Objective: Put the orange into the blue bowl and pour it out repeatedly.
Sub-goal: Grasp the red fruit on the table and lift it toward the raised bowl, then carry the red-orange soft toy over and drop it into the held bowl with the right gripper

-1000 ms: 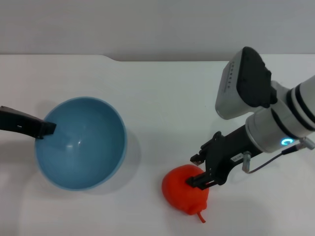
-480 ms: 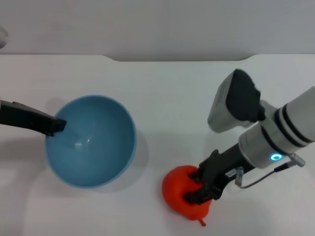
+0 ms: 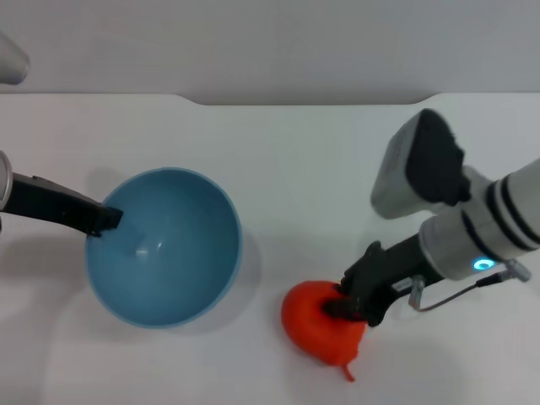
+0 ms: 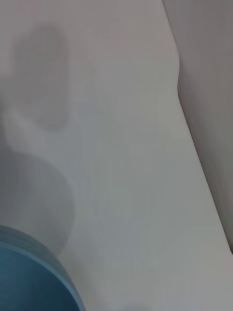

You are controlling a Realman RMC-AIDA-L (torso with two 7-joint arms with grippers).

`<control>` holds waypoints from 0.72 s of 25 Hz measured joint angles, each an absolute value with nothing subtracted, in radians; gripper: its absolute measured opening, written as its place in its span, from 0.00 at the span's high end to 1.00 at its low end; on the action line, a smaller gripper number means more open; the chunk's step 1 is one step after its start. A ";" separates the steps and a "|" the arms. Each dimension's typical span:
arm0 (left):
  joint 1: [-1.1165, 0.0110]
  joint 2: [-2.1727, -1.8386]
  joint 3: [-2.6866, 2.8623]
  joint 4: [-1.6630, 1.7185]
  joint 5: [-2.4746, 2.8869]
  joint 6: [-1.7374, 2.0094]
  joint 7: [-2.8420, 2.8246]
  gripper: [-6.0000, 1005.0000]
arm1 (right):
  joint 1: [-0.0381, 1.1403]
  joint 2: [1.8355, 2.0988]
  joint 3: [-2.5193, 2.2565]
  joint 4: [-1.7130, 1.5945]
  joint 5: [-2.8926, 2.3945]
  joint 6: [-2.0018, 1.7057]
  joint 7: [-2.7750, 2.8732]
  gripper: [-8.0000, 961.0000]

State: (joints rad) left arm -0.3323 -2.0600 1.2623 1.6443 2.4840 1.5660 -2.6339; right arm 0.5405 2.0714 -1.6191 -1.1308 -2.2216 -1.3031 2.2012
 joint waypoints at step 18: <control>-0.550 -2.066 1.571 1.443 2.486 1.483 -2.708 1.00 | 0.353 2.075 -1.252 -1.653 -2.015 -1.603 2.106 0.97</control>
State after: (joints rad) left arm -0.5495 -2.0659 1.5712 1.4431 2.4863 1.4830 -2.7080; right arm 0.3527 2.0746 -1.2523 -1.6529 -2.0146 -1.6025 2.1060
